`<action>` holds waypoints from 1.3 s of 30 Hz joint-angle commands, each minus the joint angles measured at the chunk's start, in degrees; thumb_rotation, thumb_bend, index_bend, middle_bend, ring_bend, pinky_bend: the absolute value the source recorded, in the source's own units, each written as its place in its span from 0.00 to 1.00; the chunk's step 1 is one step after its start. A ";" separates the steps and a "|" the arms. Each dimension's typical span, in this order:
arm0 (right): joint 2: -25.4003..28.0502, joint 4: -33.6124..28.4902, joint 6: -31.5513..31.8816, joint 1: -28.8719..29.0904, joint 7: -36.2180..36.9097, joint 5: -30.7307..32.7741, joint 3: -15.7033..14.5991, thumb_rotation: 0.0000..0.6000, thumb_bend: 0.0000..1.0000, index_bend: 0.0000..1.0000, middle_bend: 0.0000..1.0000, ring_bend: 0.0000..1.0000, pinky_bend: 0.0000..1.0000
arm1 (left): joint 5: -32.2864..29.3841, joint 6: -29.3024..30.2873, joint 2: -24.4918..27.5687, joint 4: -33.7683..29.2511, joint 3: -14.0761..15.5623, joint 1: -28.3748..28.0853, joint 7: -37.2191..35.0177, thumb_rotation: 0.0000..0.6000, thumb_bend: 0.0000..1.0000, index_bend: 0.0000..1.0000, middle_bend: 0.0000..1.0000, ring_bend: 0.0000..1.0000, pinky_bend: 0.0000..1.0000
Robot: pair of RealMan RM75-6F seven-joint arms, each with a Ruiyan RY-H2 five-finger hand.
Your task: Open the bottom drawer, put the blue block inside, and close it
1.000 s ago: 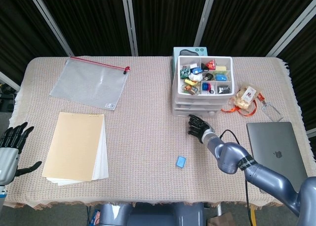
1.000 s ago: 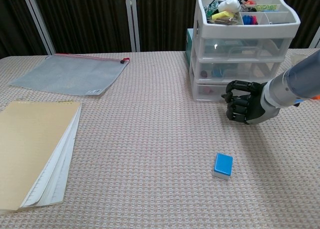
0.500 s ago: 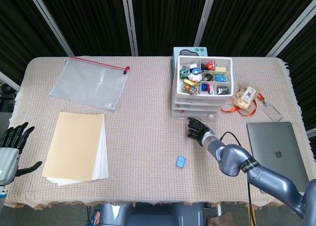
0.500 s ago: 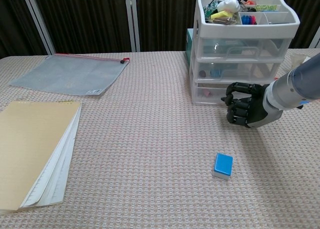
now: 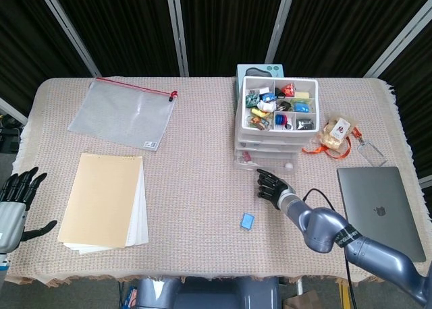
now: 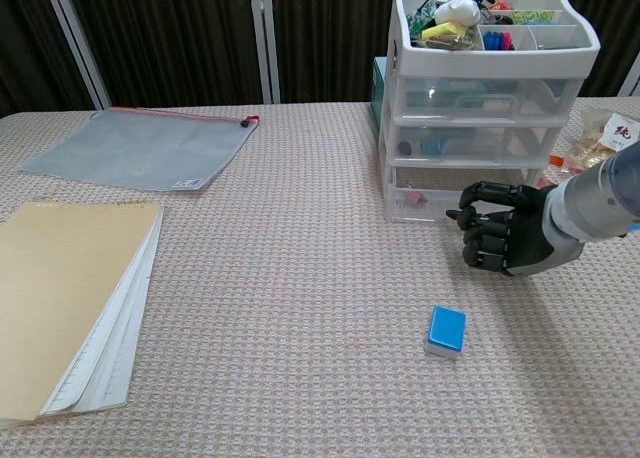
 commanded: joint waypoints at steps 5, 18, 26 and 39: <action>1.59 -3.56 0.08 -2.02 1.15 -1.42 -0.23 1.00 0.50 0.36 0.79 0.82 0.75 | -0.26 -0.26 0.01 -0.04 0.07 0.00 0.18 1.00 0.17 0.08 0.00 0.00 0.00; 8.71 -19.21 3.32 -6.50 -0.52 -18.25 -1.43 1.00 0.47 0.33 0.78 0.80 0.75 | 0.09 0.14 -0.09 0.22 0.08 0.05 0.46 1.00 0.17 0.08 0.00 0.00 0.00; 11.11 -23.73 15.76 -6.96 -13.22 -43.02 -11.73 1.00 0.35 0.19 0.76 0.79 0.75 | 0.72 0.60 -0.09 -0.08 0.41 0.29 0.51 1.00 0.17 0.08 0.00 0.00 0.00; 0.21 -10.20 36.29 -2.02 -32.21 -55.53 -21.56 1.00 0.35 0.19 0.76 0.79 0.75 | 0.06 -0.21 0.00 -0.43 0.42 0.13 0.70 1.00 0.17 0.08 0.00 0.00 0.00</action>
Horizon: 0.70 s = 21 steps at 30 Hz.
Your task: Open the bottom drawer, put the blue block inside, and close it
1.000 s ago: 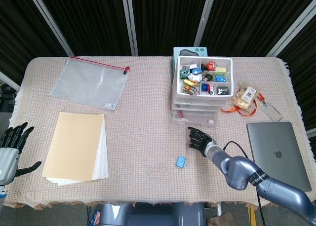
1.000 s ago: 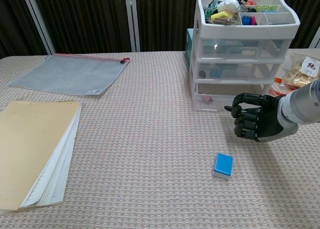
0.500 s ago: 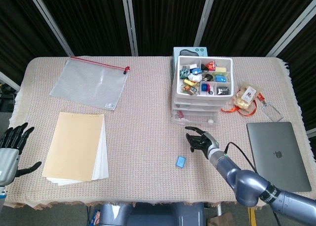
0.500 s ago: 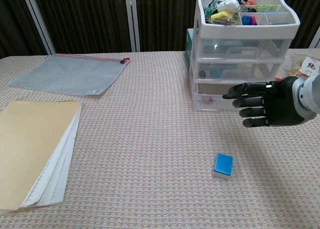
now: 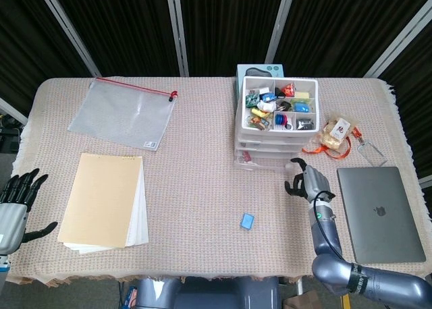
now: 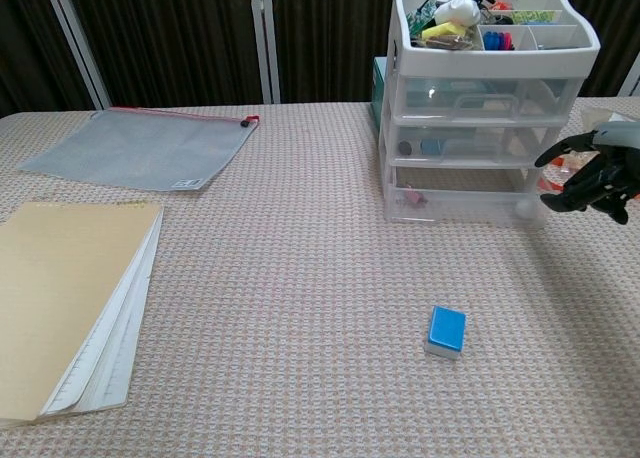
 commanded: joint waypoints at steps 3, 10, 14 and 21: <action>-4.88 5.89 2.61 1.44 -4.91 -2.60 -2.13 1.00 0.35 0.19 0.76 0.79 0.75 | -0.33 -0.35 0.16 -0.29 0.04 -0.03 0.11 1.00 0.17 0.08 0.00 0.00 0.00; -7.73 9.50 1.72 1.60 -6.58 -2.21 -1.21 1.00 0.35 0.25 0.77 0.79 0.75 | -0.60 -0.56 0.26 -0.56 -0.01 -0.07 0.09 1.00 0.17 0.08 0.00 0.00 0.00; -8.97 11.35 1.02 1.53 -6.86 -2.02 -0.92 1.00 0.36 0.28 0.77 0.80 0.75 | -0.66 -0.72 0.30 -0.60 0.01 -0.12 -0.04 1.00 0.17 0.08 0.00 0.00 0.00; -11.35 14.67 -0.17 1.19 -6.33 -2.40 -0.46 1.00 0.38 0.34 0.78 0.80 0.75 | -0.71 -0.88 0.38 -0.78 0.05 -0.15 -0.26 1.00 0.17 0.08 0.00 0.00 0.00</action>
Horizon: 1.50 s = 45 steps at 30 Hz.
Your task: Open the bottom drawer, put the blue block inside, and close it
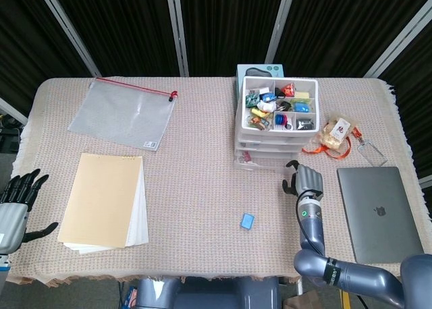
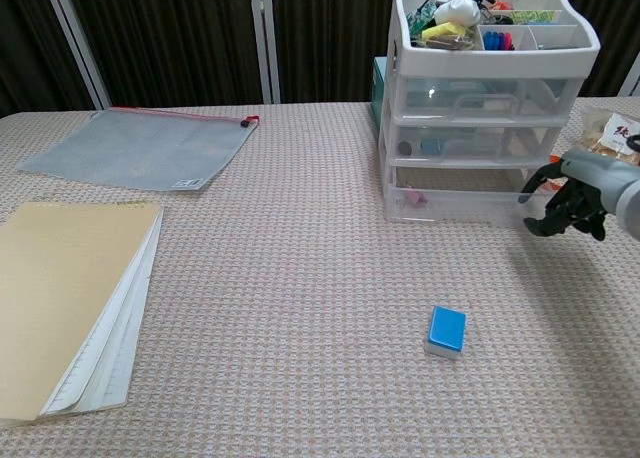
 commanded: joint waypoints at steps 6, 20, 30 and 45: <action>-0.68 -0.65 0.22 -1.37 0.56 -2.30 0.28 1.00 0.40 0.37 0.78 0.80 0.75 | -0.03 -0.07 0.12 -0.11 0.02 -0.01 -0.26 1.00 0.17 0.08 0.00 0.00 0.00; 3.19 -7.97 1.09 -5.19 1.32 -4.59 -0.29 1.00 0.41 0.37 0.78 0.80 0.75 | 0.01 0.07 0.16 -0.35 0.07 0.09 -0.27 1.00 0.17 0.08 0.00 0.00 0.00; 3.85 -10.46 -0.04 -6.97 2.09 -6.14 -1.10 1.00 0.40 0.33 0.78 0.80 0.75 | -0.21 -0.03 0.17 -0.44 0.03 0.11 -0.16 1.00 0.17 0.08 0.00 0.00 0.00; 6.95 -17.59 -1.01 -8.32 2.11 -10.46 -2.37 1.00 0.22 0.15 0.78 0.80 0.75 | -0.09 0.49 0.05 -0.13 -0.13 0.24 -0.01 1.00 0.17 0.08 0.00 0.00 0.00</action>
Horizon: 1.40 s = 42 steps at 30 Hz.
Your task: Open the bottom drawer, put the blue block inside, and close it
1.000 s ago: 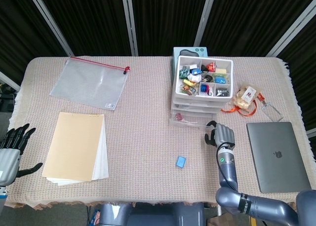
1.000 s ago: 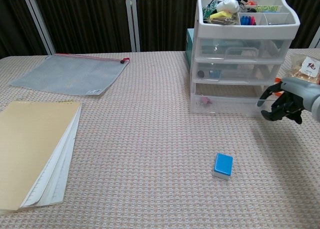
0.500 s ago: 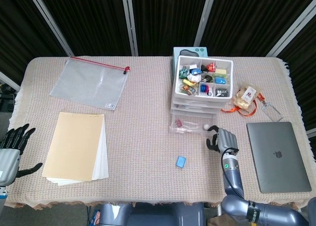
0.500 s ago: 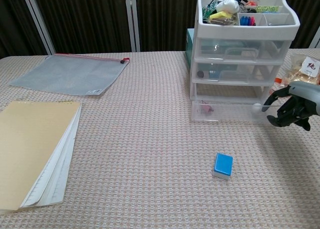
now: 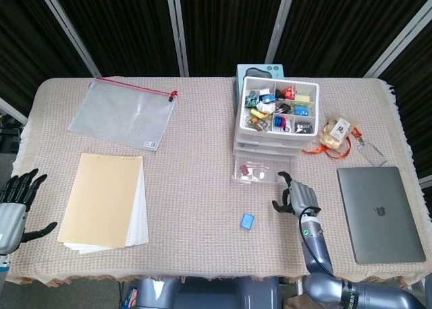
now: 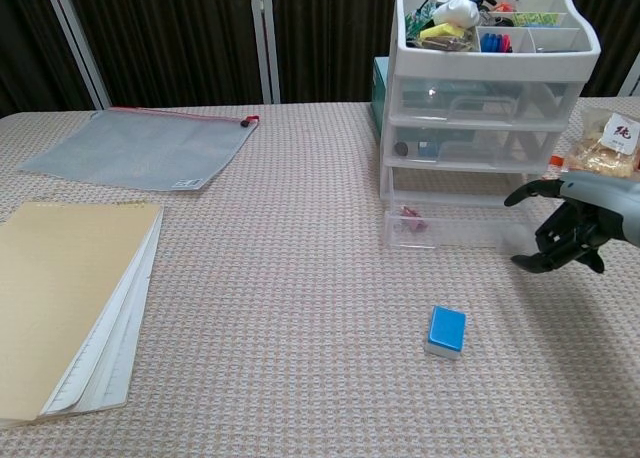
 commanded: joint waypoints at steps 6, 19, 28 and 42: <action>6.75 -12.96 1.36 -2.05 -2.12 -6.15 -4.09 1.00 0.15 0.16 0.78 0.80 0.75 | -0.23 -0.24 0.06 -0.18 0.04 0.01 0.22 1.00 0.17 0.08 0.00 0.00 0.00; 1.39 -15.42 3.88 -3.31 -5.97 -10.18 -10.03 1.00 0.06 0.16 0.78 0.80 0.75 | -0.29 0.46 -0.21 0.04 -0.21 0.26 0.63 1.00 0.17 0.08 0.00 0.00 0.00; -6.57 -8.14 6.19 -3.63 -7.88 -12.29 -10.41 1.00 0.07 0.22 0.78 0.80 0.75 | -0.54 0.86 -0.41 0.31 -0.53 0.39 0.37 1.00 0.17 0.08 0.00 0.00 0.00; -12.26 -1.96 6.35 -4.74 -7.23 -11.36 -8.65 1.00 0.13 0.26 0.78 0.80 0.75 | -0.88 0.94 -0.49 0.31 -0.77 0.44 0.18 1.00 0.17 0.08 0.00 0.00 0.00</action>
